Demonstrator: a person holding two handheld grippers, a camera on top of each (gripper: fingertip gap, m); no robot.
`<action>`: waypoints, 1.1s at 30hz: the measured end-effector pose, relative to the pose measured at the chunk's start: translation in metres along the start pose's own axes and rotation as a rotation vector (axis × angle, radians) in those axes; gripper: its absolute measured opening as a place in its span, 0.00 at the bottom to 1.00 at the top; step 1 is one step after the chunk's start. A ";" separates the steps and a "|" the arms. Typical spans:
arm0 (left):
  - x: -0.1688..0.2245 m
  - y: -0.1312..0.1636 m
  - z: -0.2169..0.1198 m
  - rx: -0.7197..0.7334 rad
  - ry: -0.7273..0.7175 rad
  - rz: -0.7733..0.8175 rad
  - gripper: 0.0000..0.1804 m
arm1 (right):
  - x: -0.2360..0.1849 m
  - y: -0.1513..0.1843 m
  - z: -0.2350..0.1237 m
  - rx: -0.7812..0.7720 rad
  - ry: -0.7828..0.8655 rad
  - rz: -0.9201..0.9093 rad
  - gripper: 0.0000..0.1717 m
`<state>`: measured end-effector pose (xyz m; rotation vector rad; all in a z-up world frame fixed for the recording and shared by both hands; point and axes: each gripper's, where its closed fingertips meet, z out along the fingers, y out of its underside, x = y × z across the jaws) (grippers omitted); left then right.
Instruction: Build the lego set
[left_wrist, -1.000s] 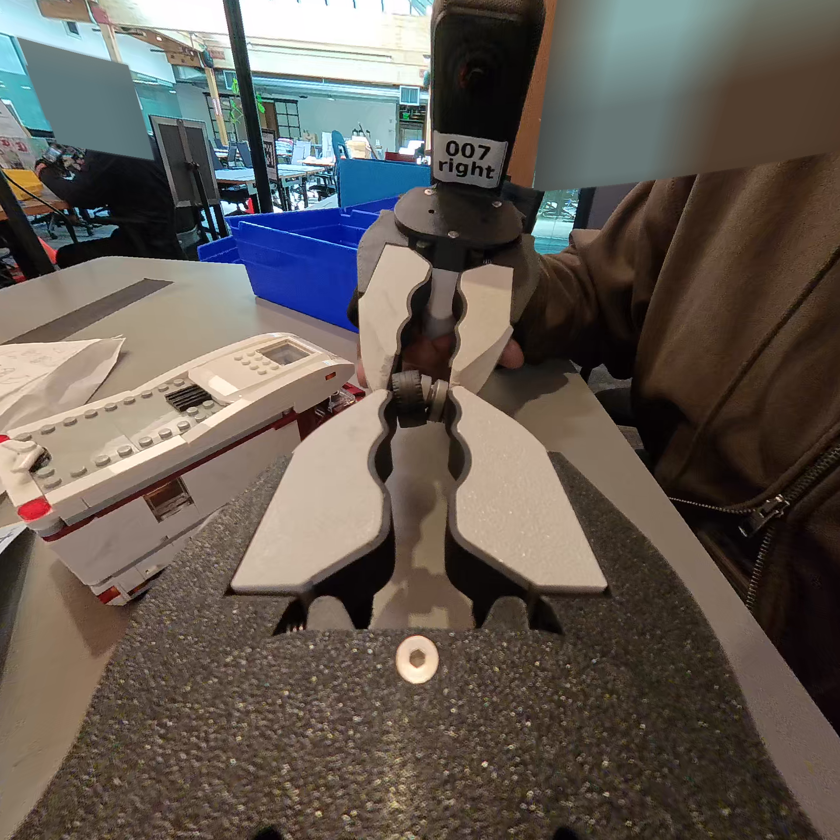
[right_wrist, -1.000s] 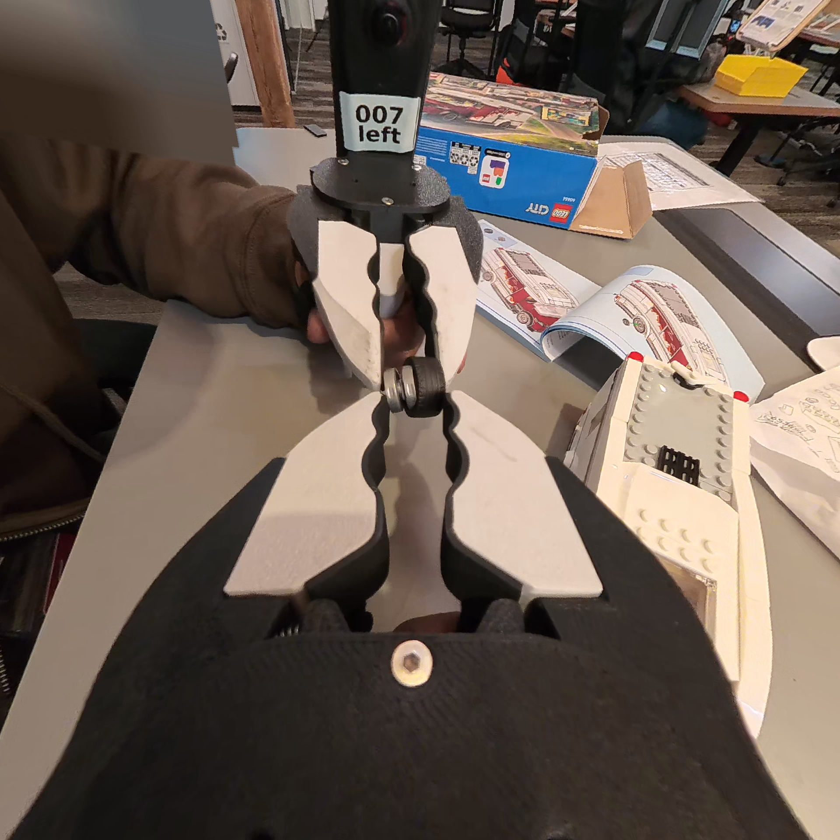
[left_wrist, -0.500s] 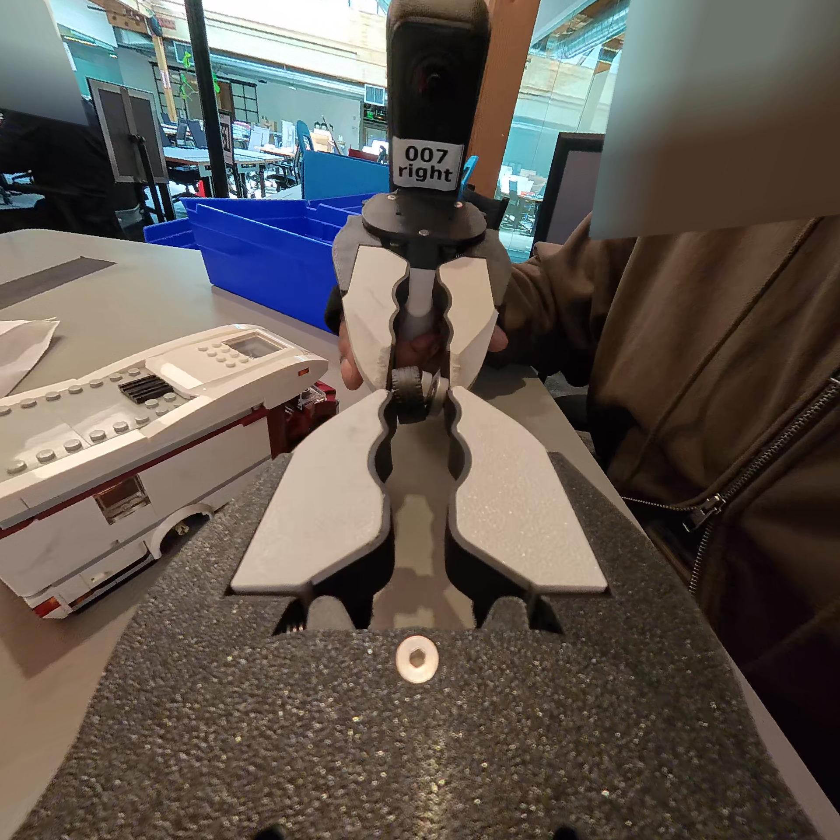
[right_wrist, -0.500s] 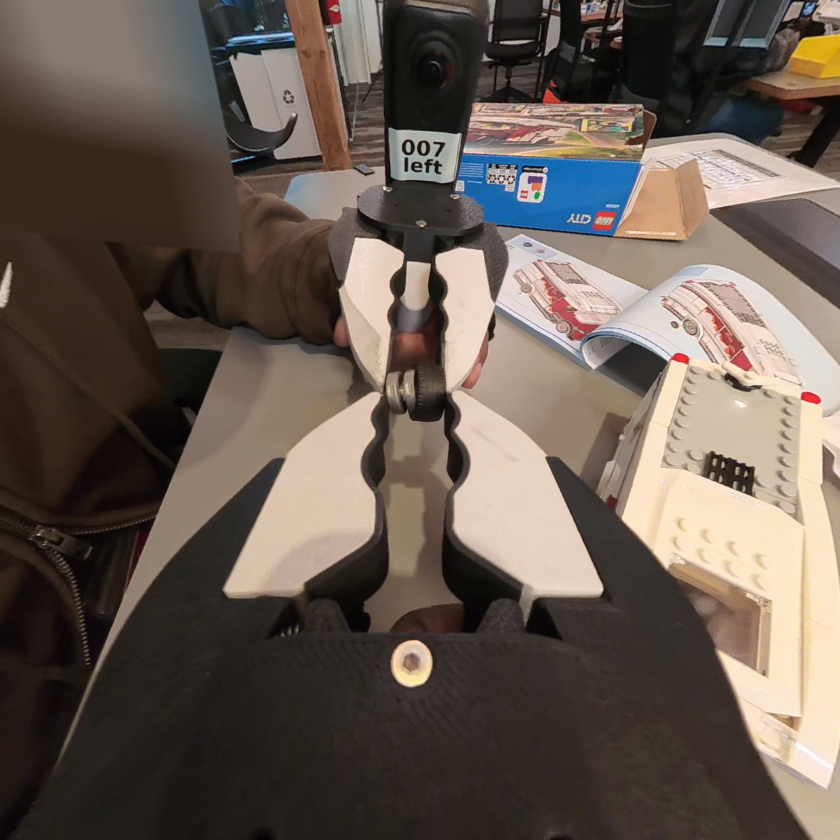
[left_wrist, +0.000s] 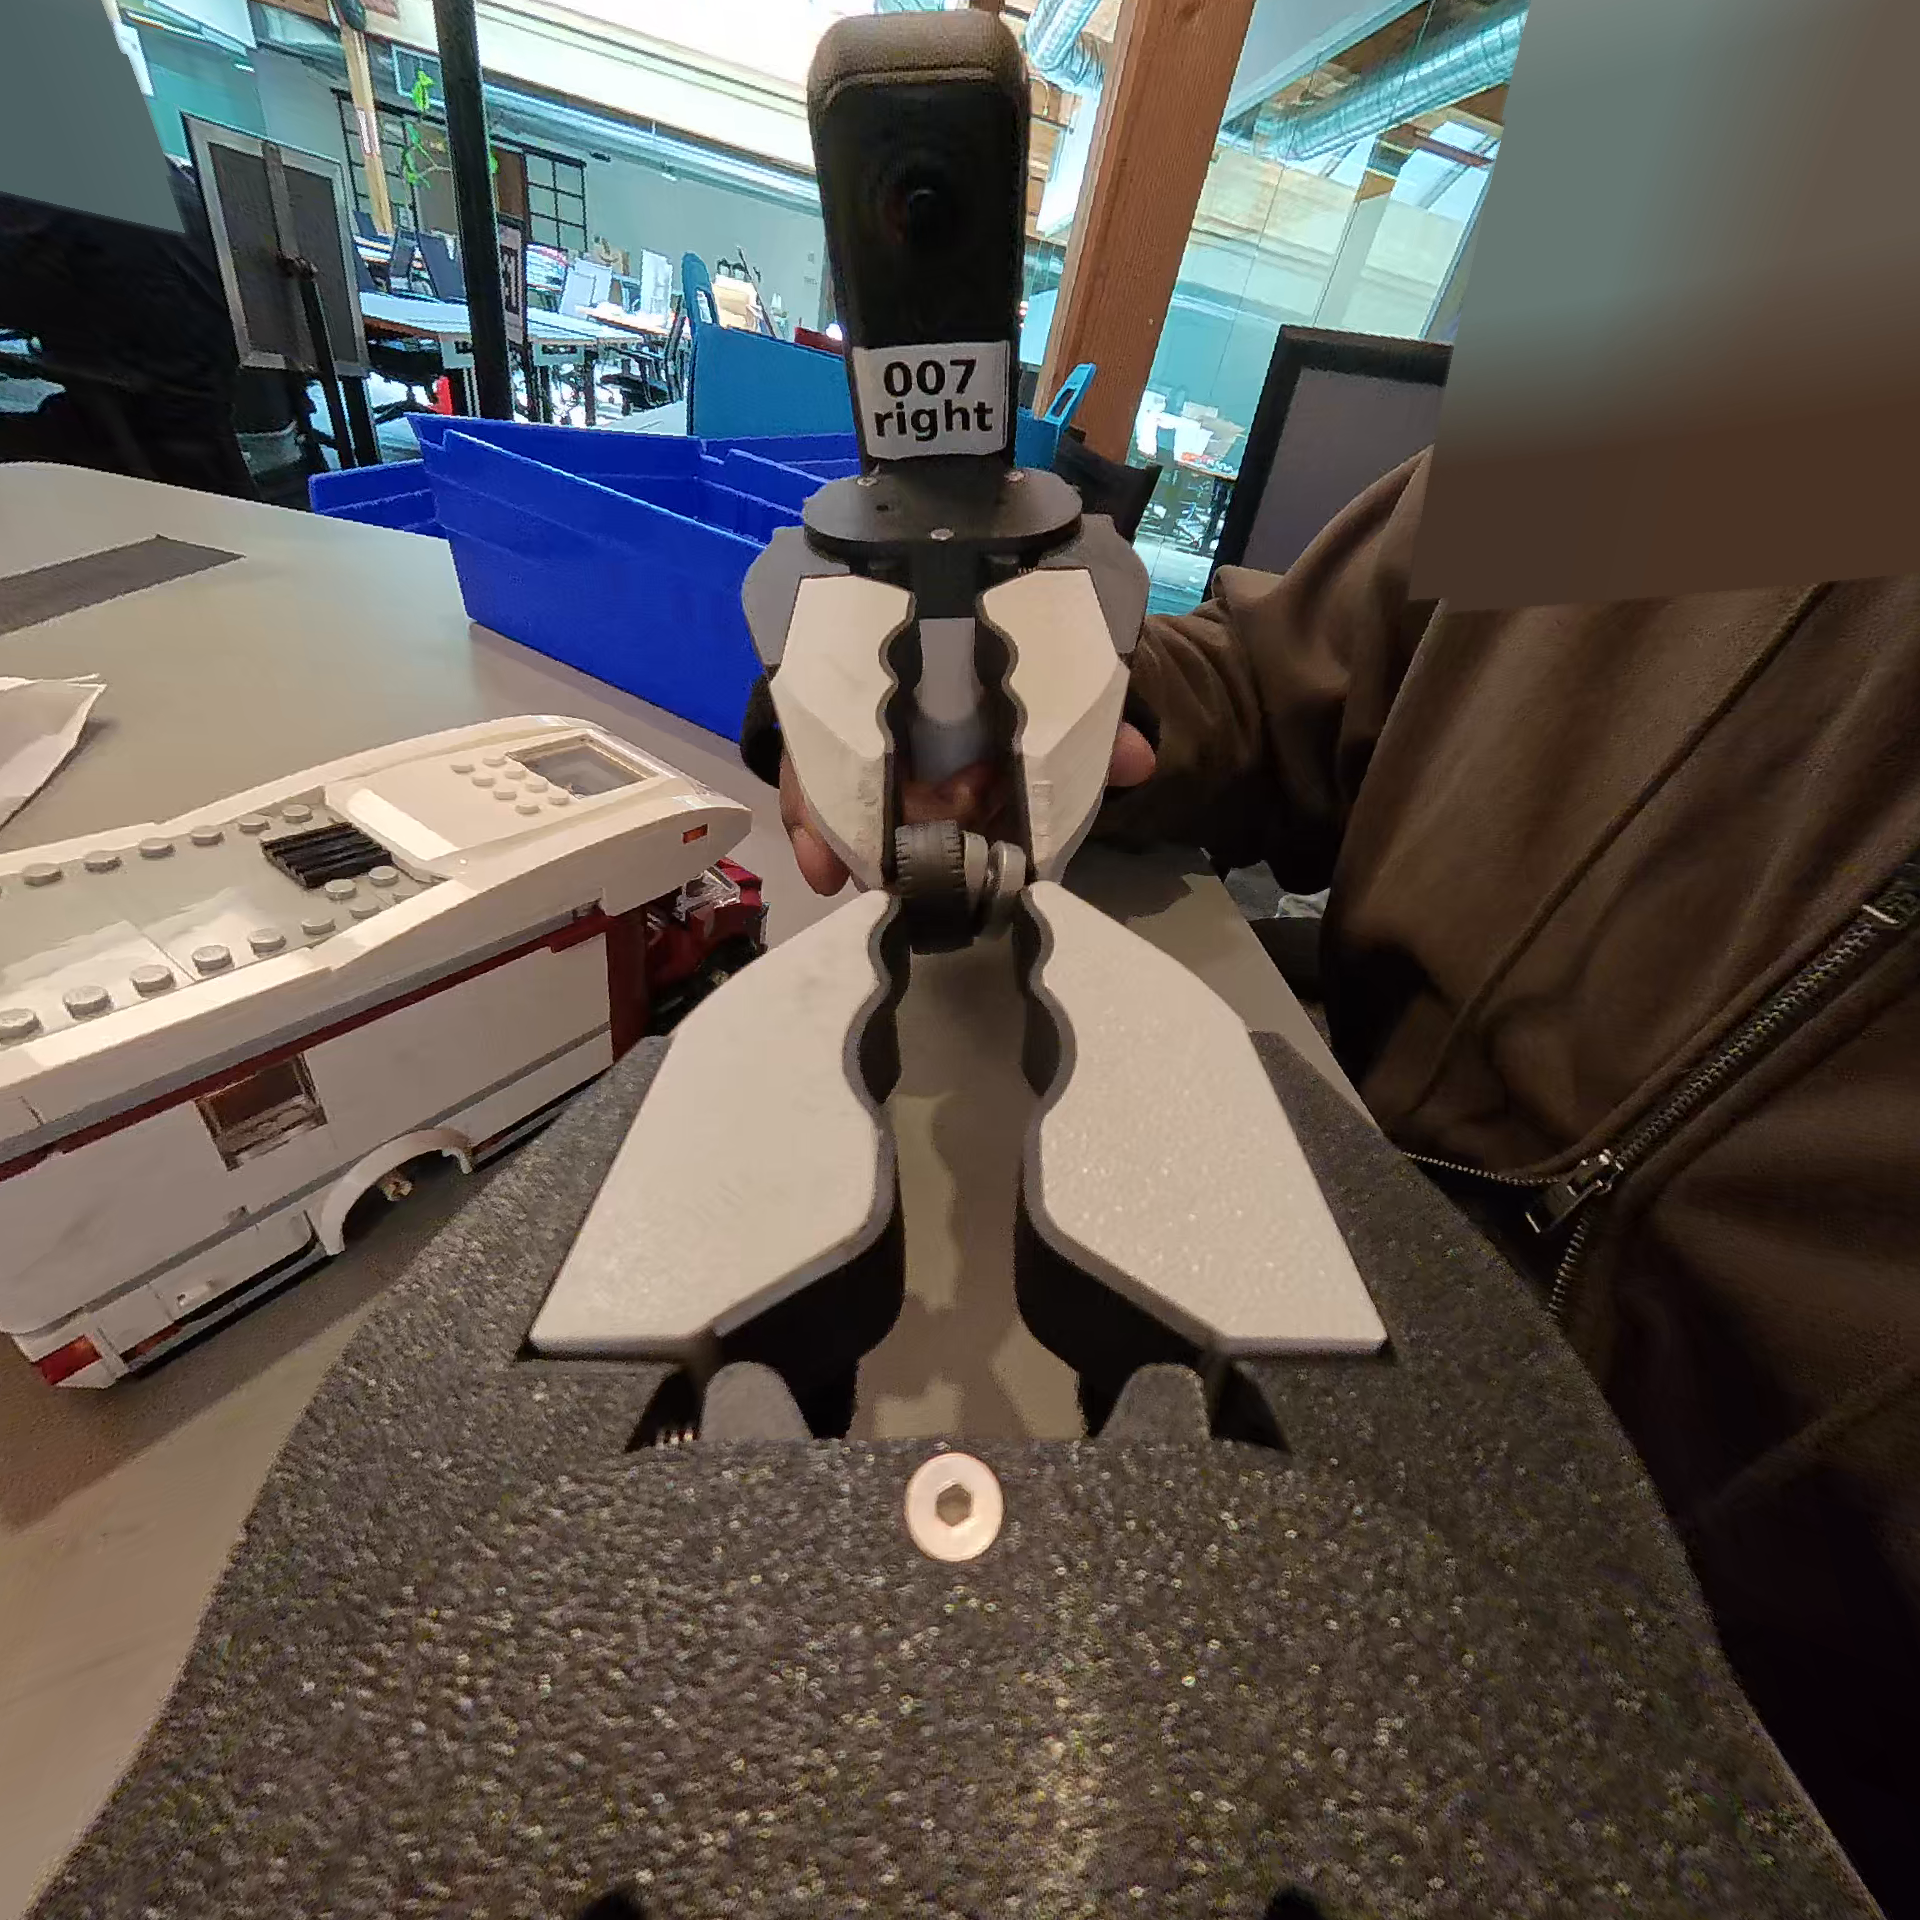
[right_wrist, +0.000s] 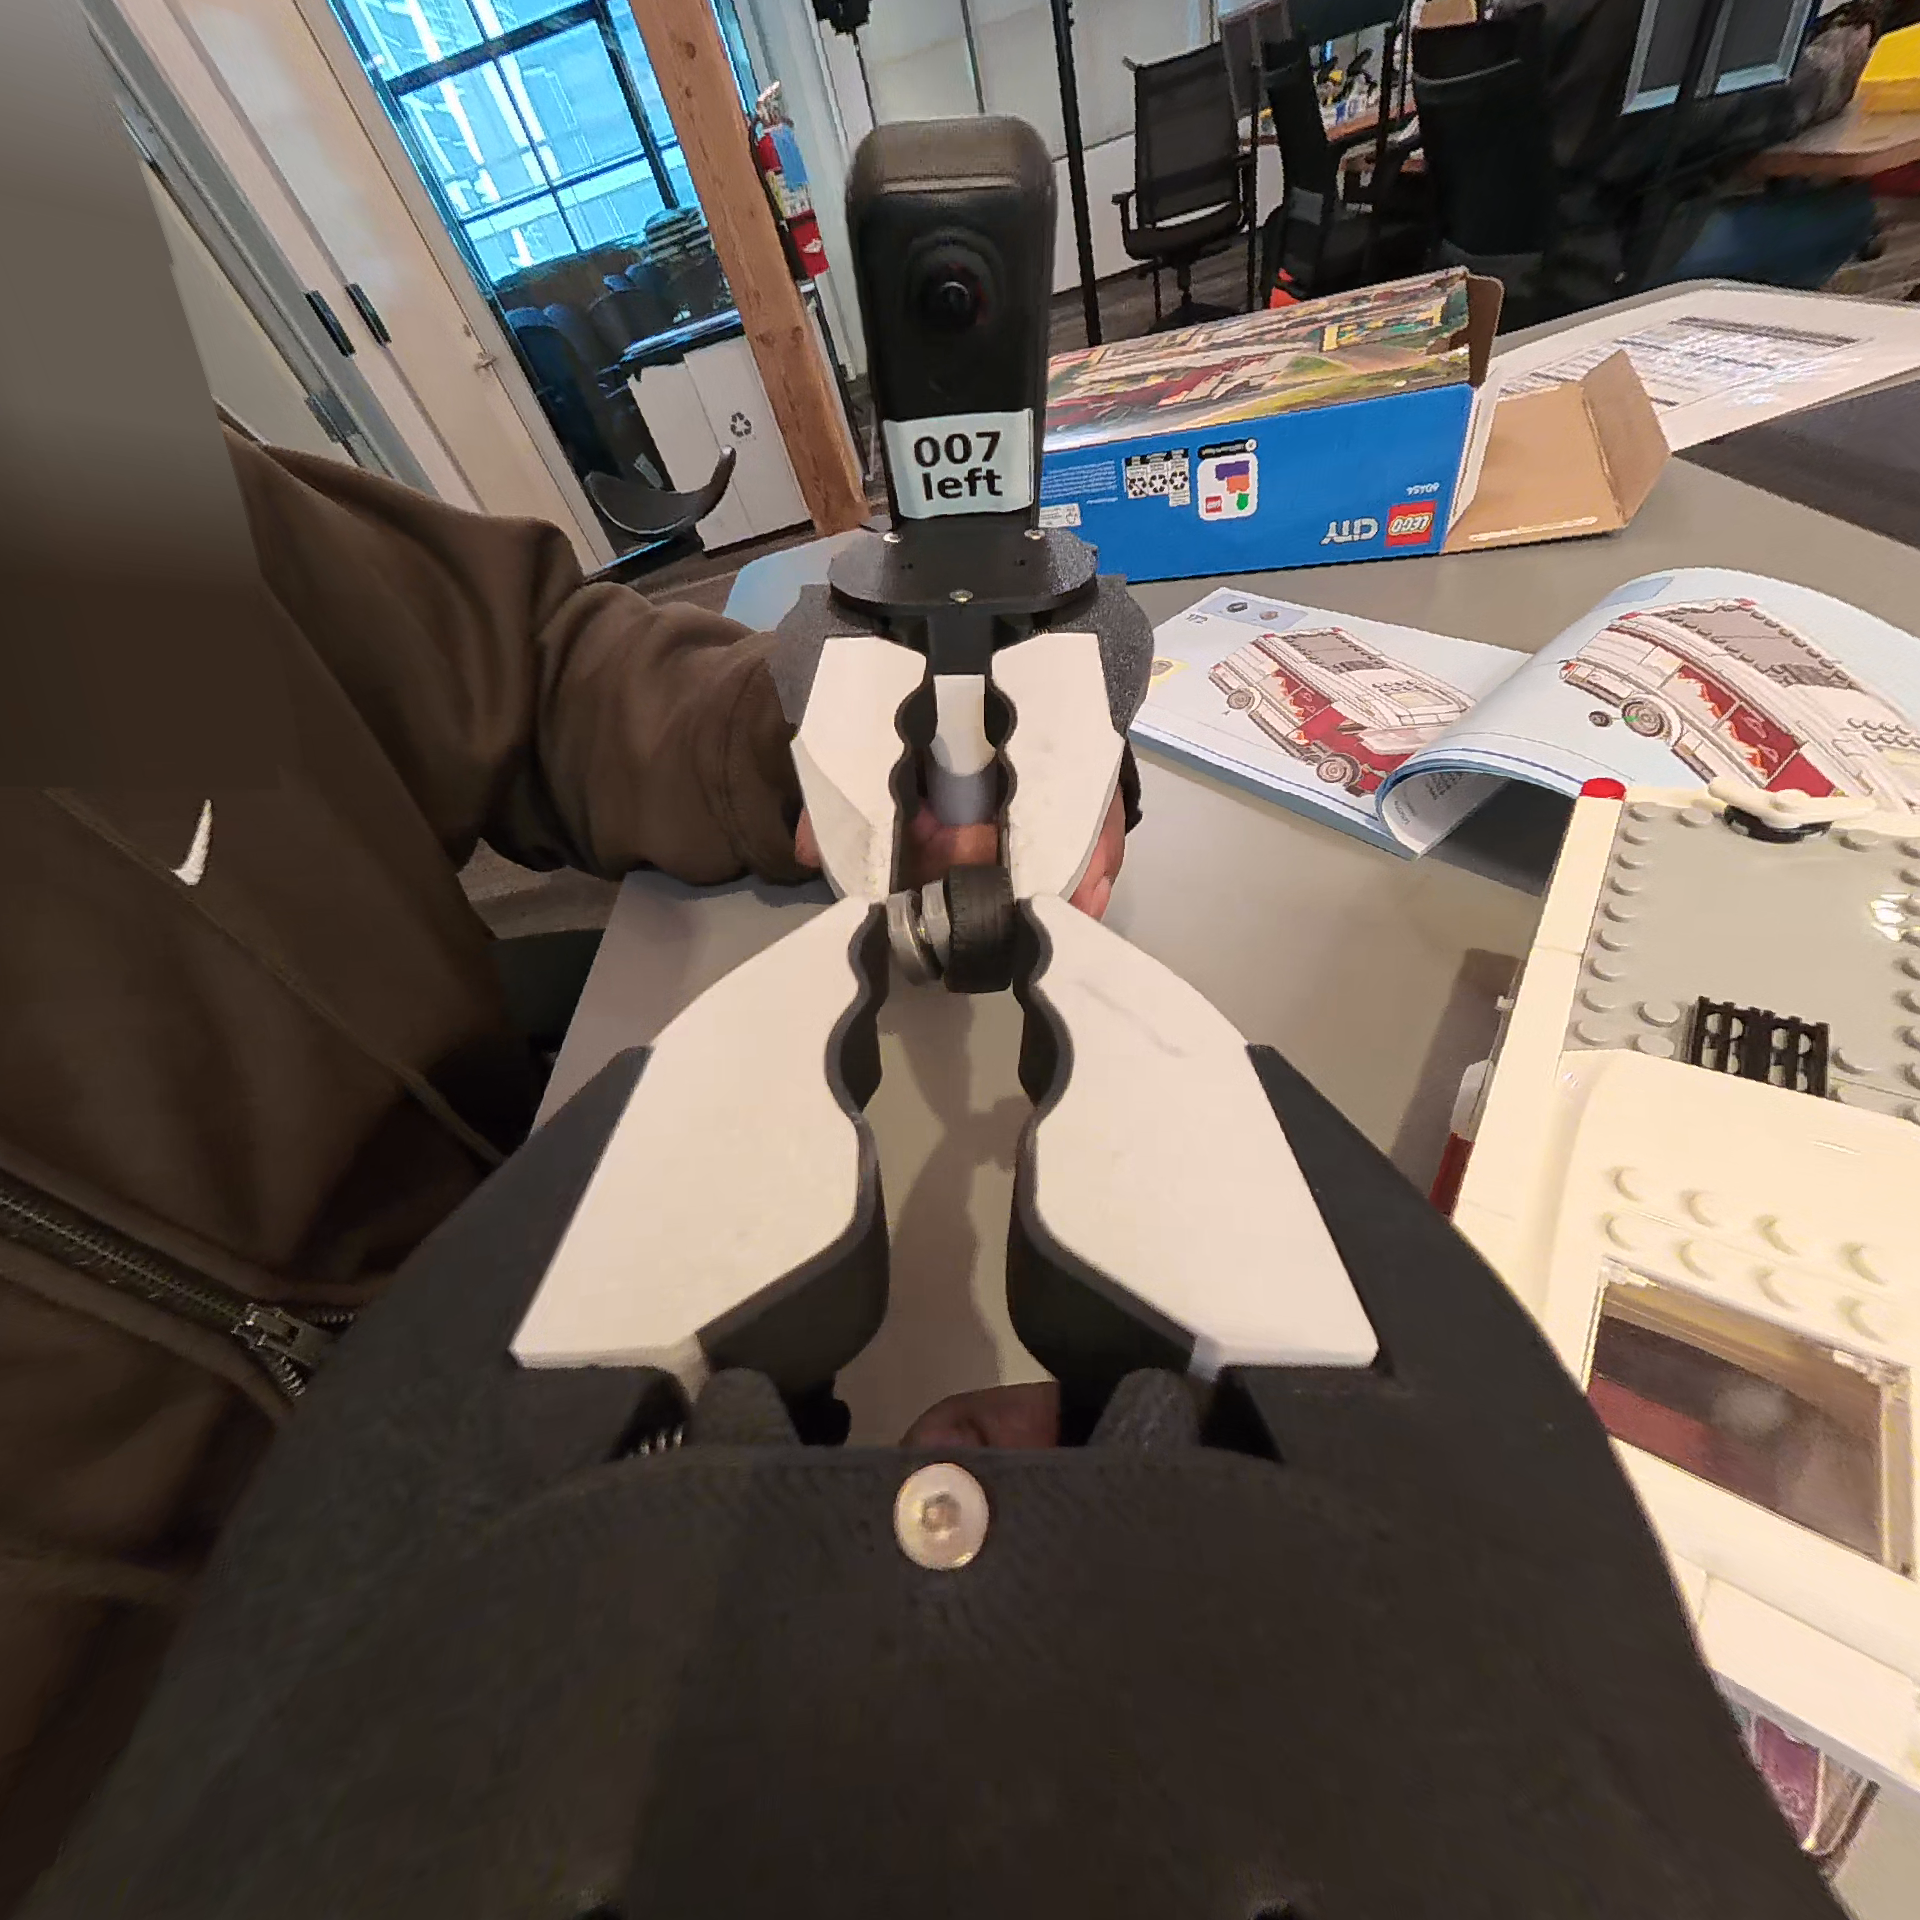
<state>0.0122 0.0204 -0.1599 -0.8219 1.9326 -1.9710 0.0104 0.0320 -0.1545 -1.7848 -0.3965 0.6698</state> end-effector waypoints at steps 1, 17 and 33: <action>0.000 0.000 0.000 0.003 0.004 -0.009 0.11 | 0.000 -0.001 0.000 0.003 0.003 -0.005 0.13; -0.001 -0.002 -0.001 0.020 0.020 -0.072 0.10 | 0.001 -0.004 0.000 0.021 0.048 -0.064 0.12; -0.006 -0.013 -0.002 0.109 -0.031 -0.063 0.15 | 0.002 -0.015 -0.004 0.101 0.127 -0.210 0.12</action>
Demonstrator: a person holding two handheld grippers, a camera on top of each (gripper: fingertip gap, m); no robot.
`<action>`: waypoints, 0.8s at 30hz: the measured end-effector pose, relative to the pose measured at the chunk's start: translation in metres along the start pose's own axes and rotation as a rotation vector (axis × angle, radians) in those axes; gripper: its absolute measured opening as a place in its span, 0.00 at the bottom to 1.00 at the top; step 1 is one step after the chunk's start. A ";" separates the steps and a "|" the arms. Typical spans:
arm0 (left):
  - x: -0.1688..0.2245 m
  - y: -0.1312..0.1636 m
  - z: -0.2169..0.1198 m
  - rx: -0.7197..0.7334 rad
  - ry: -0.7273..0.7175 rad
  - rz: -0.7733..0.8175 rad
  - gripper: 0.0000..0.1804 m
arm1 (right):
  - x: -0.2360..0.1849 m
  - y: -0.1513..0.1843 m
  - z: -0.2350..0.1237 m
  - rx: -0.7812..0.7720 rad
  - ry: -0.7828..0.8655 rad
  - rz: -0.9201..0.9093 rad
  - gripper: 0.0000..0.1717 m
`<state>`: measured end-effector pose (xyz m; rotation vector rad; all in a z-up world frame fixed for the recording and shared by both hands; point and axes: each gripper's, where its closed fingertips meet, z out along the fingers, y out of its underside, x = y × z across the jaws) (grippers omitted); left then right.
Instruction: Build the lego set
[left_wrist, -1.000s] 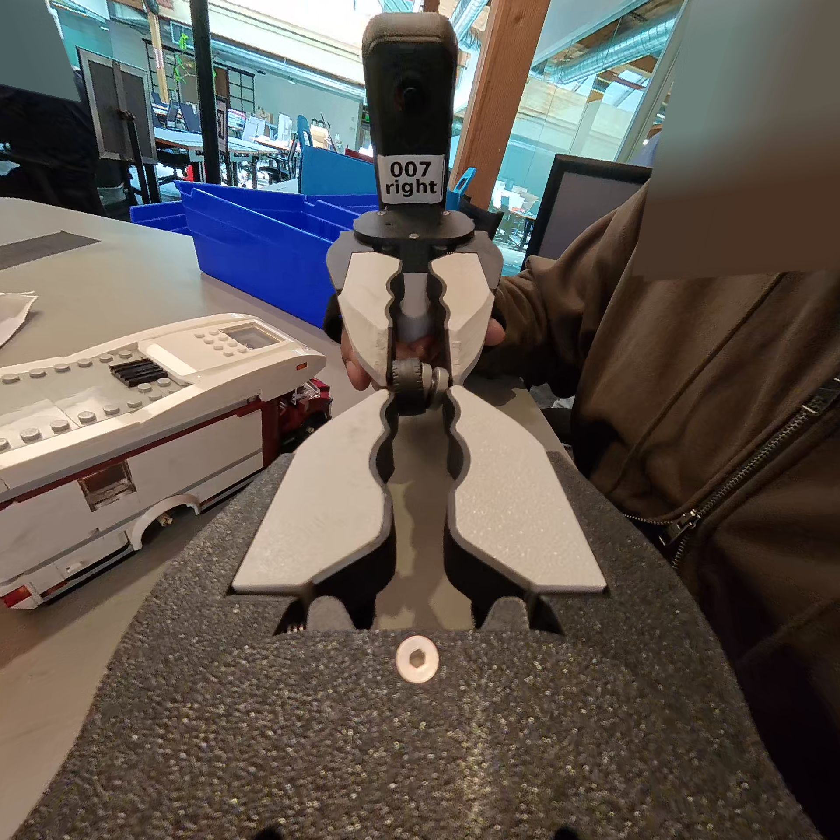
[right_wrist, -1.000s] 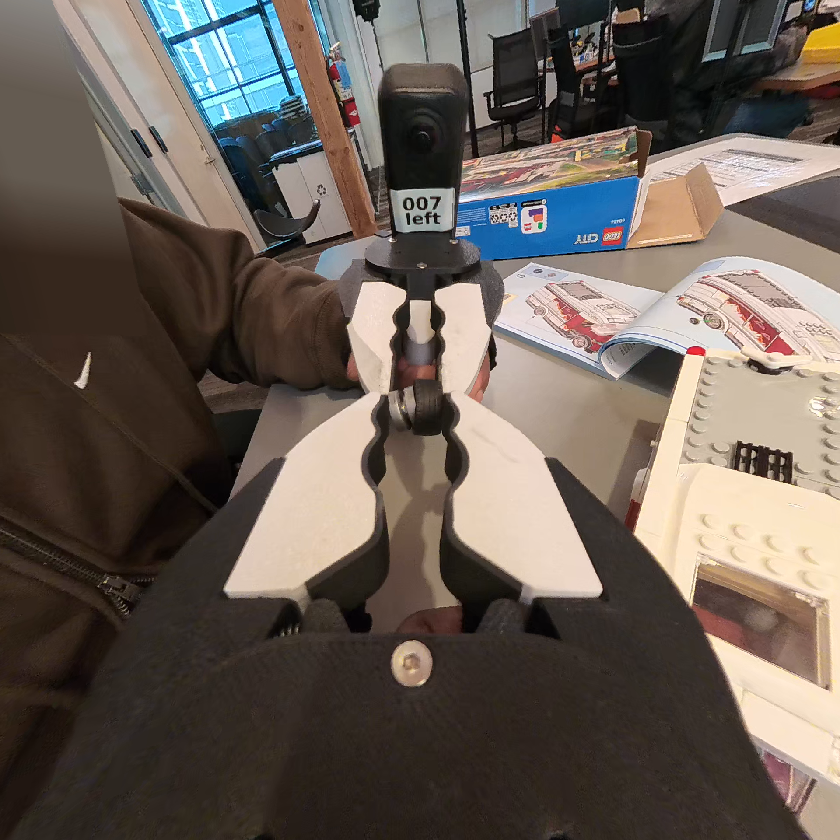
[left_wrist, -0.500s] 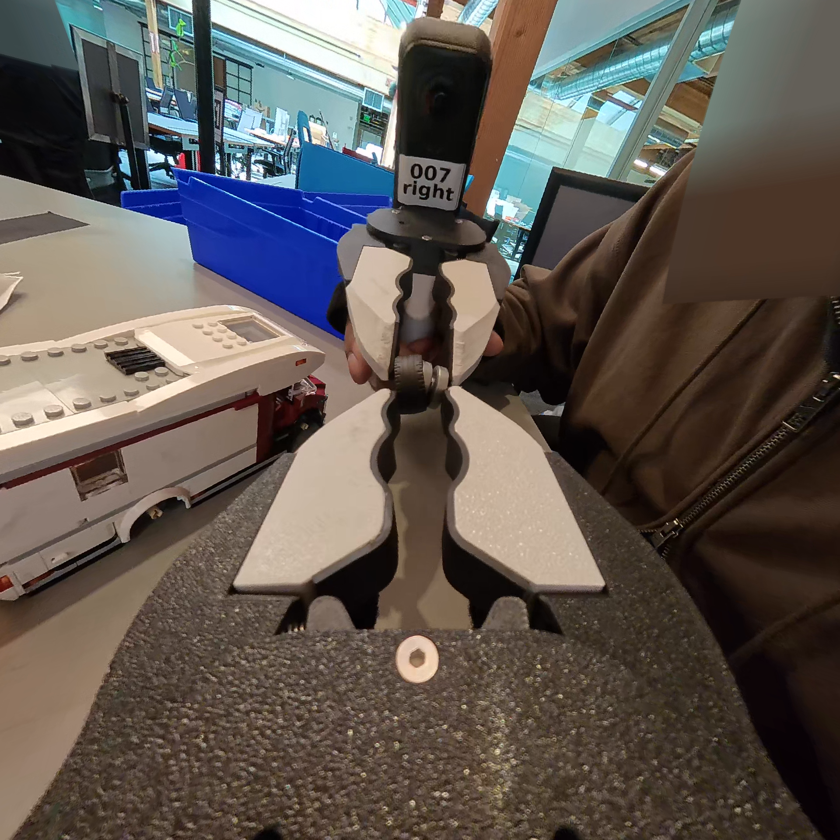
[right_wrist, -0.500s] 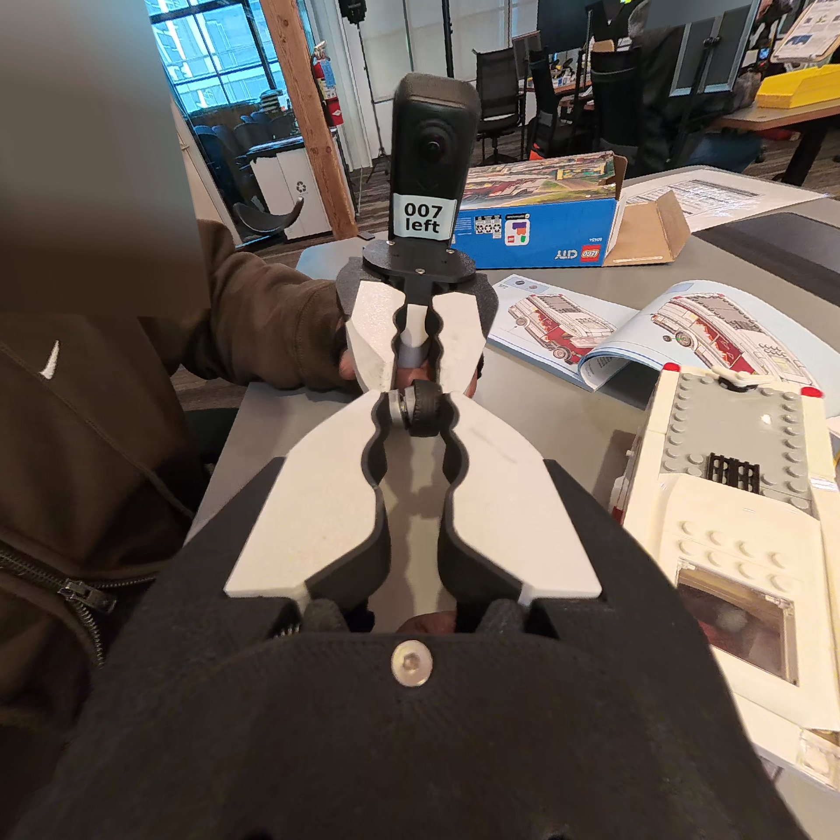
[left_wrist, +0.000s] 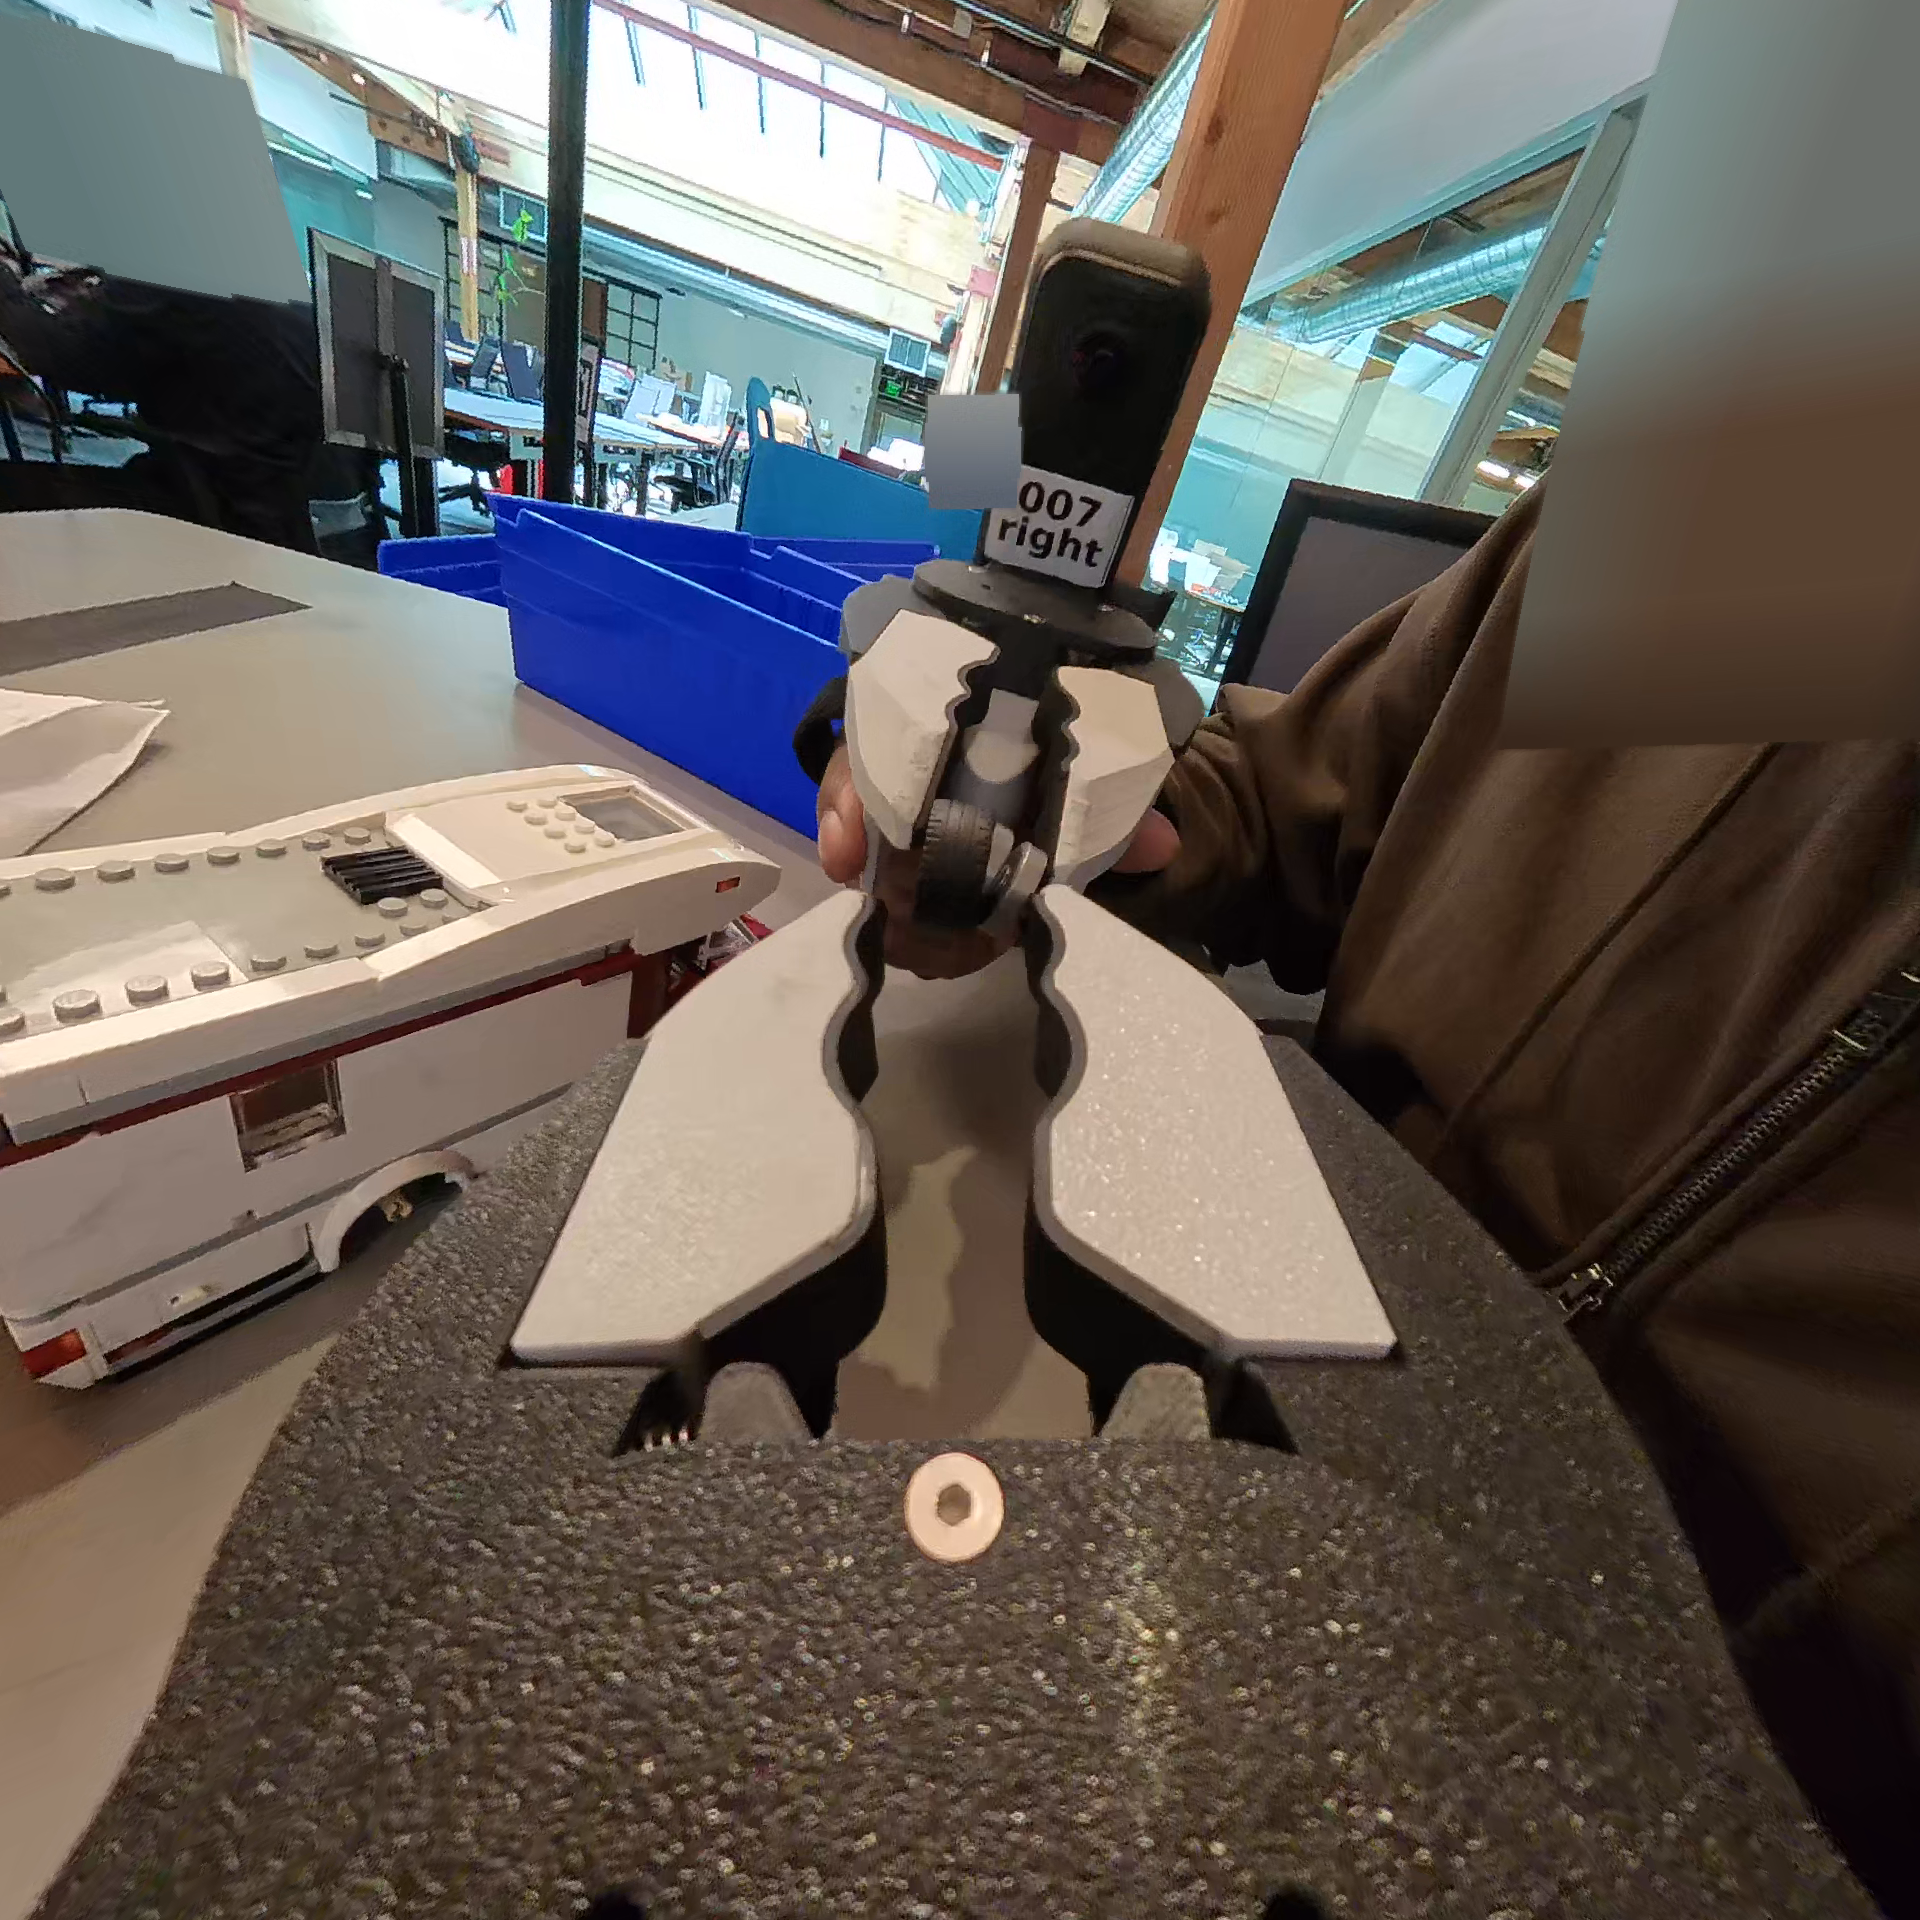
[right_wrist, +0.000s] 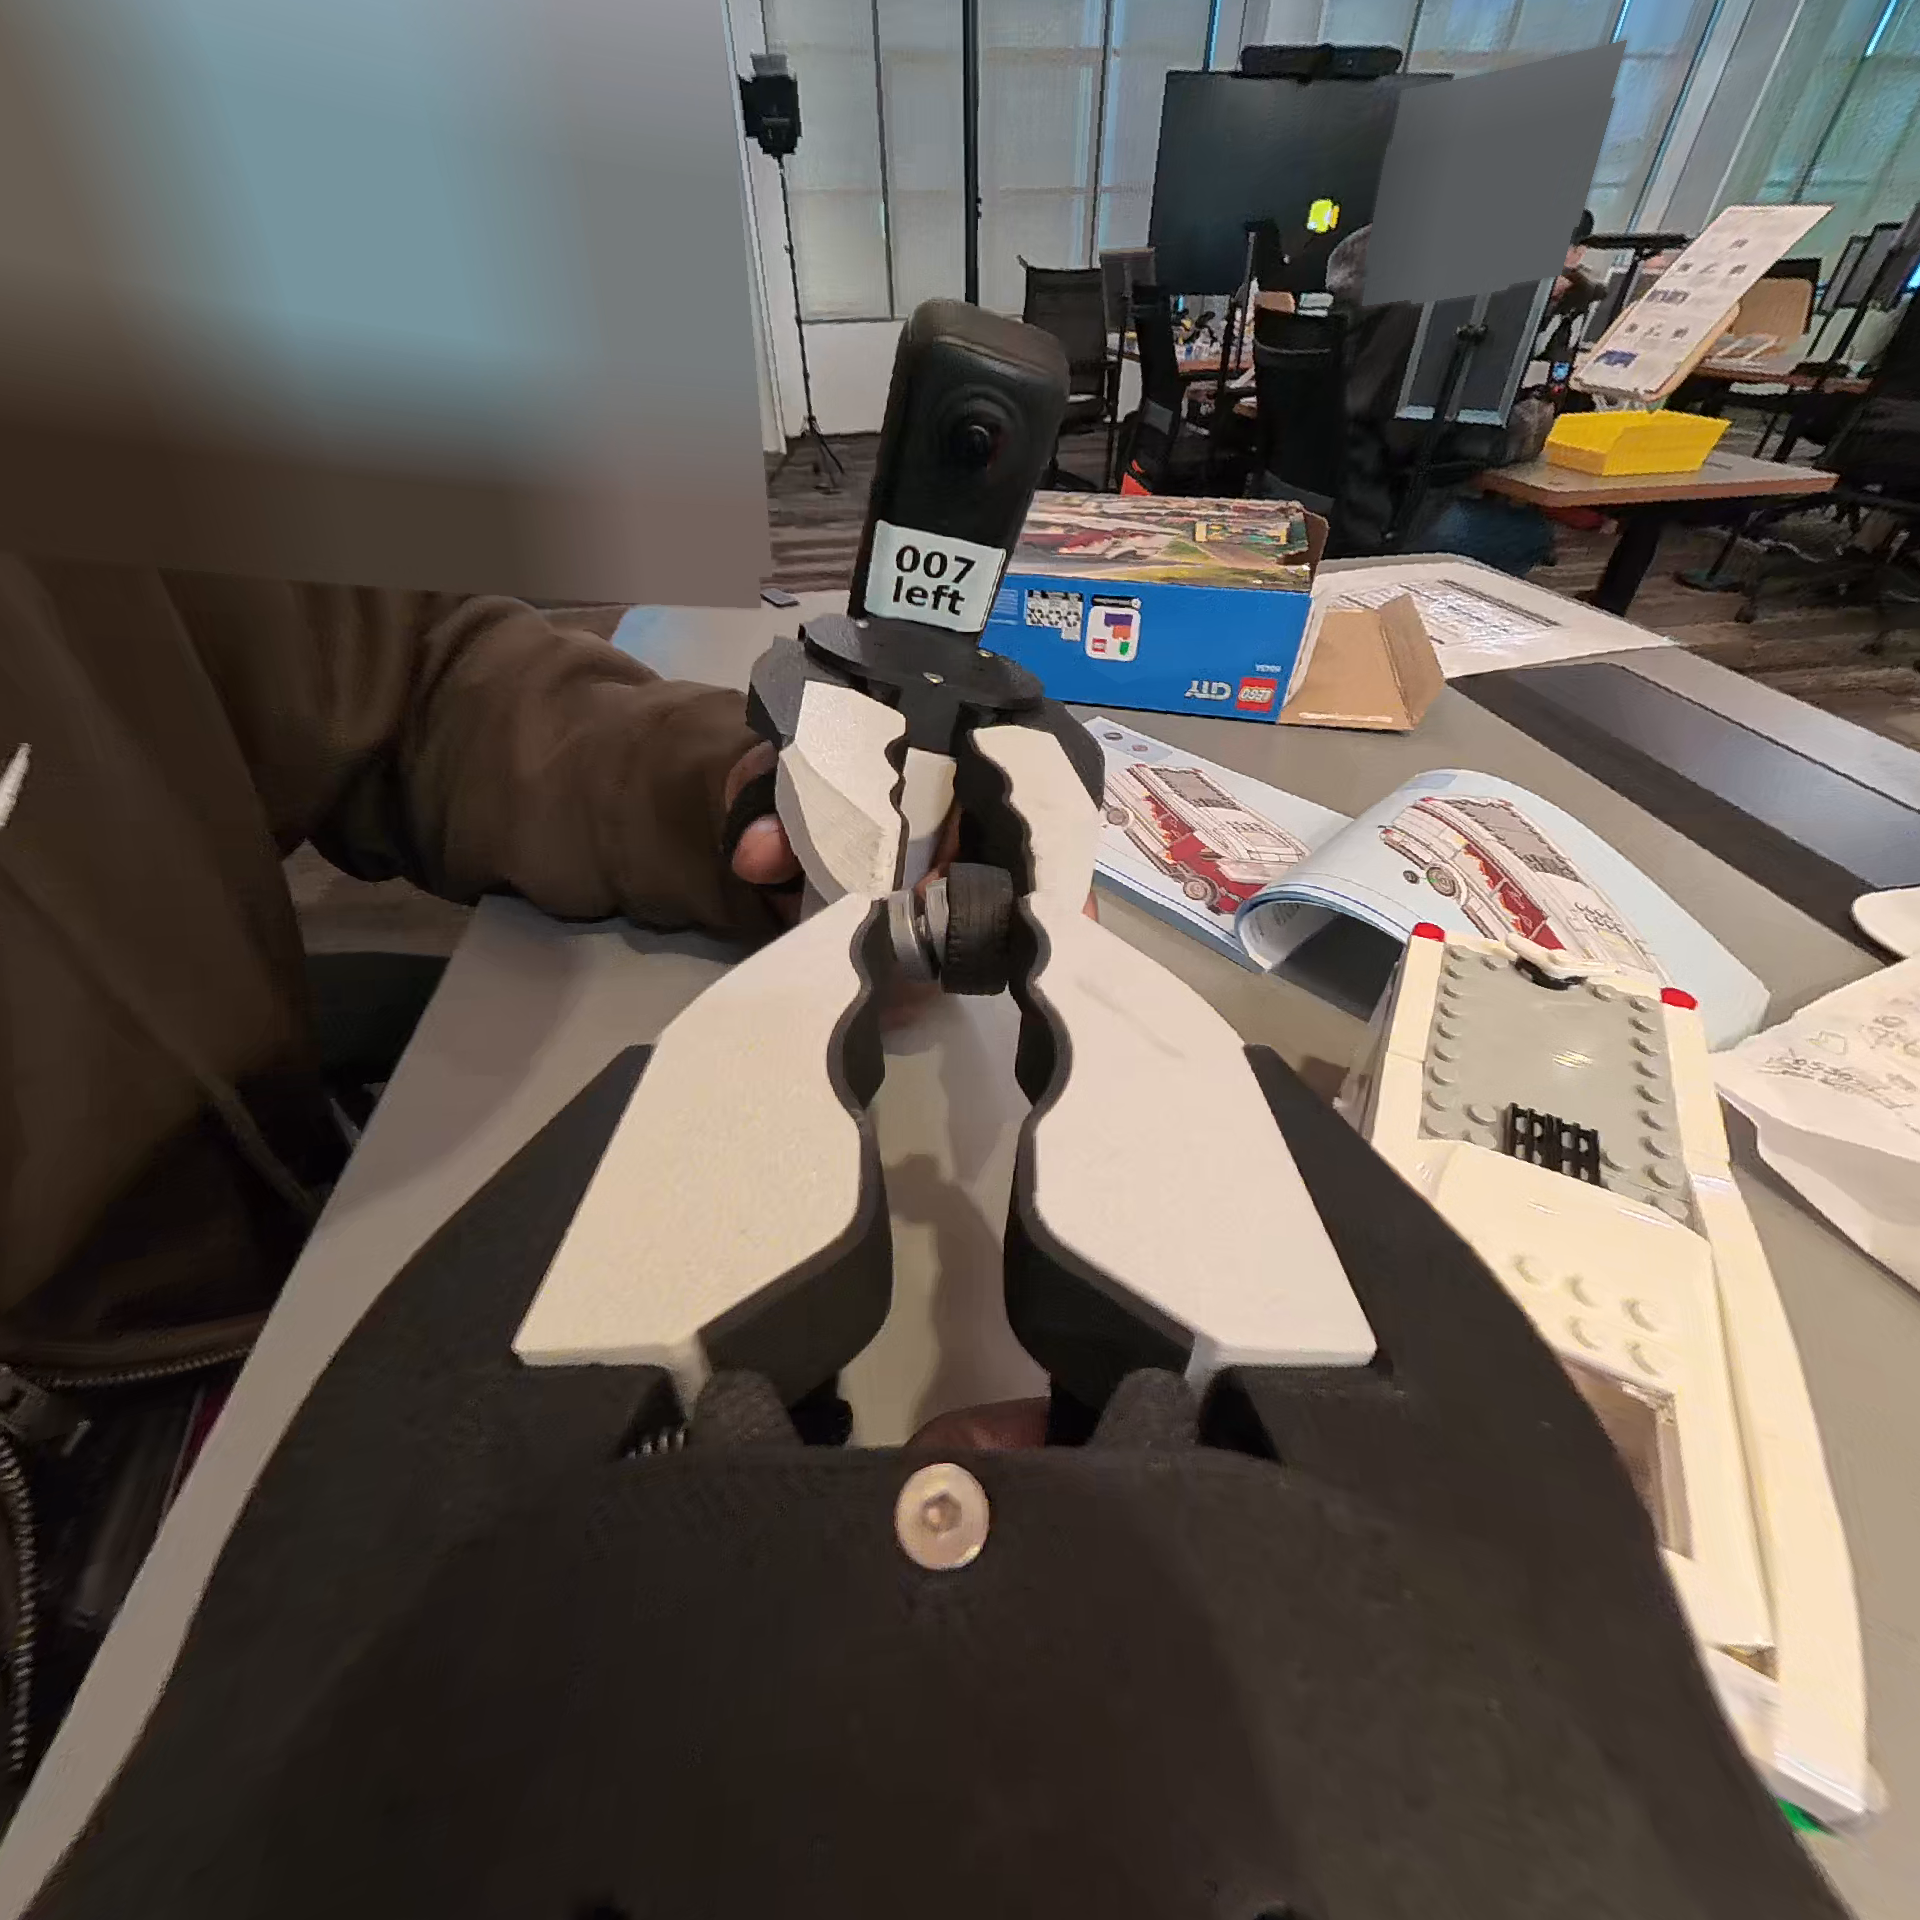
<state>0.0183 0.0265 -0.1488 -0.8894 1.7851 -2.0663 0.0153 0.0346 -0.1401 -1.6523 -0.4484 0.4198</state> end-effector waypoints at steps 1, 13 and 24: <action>0.001 0.000 0.000 0.003 0.009 0.005 0.13 | 0.000 0.000 0.000 0.007 -0.006 0.010 0.12; 0.008 0.009 -0.001 -0.082 0.029 0.127 0.10 | -0.009 0.008 0.000 -0.052 -0.108 0.071 0.13; 0.013 0.013 -0.002 -0.115 0.073 0.109 0.10 | -0.015 0.011 -0.002 -0.095 -0.199 0.210 0.13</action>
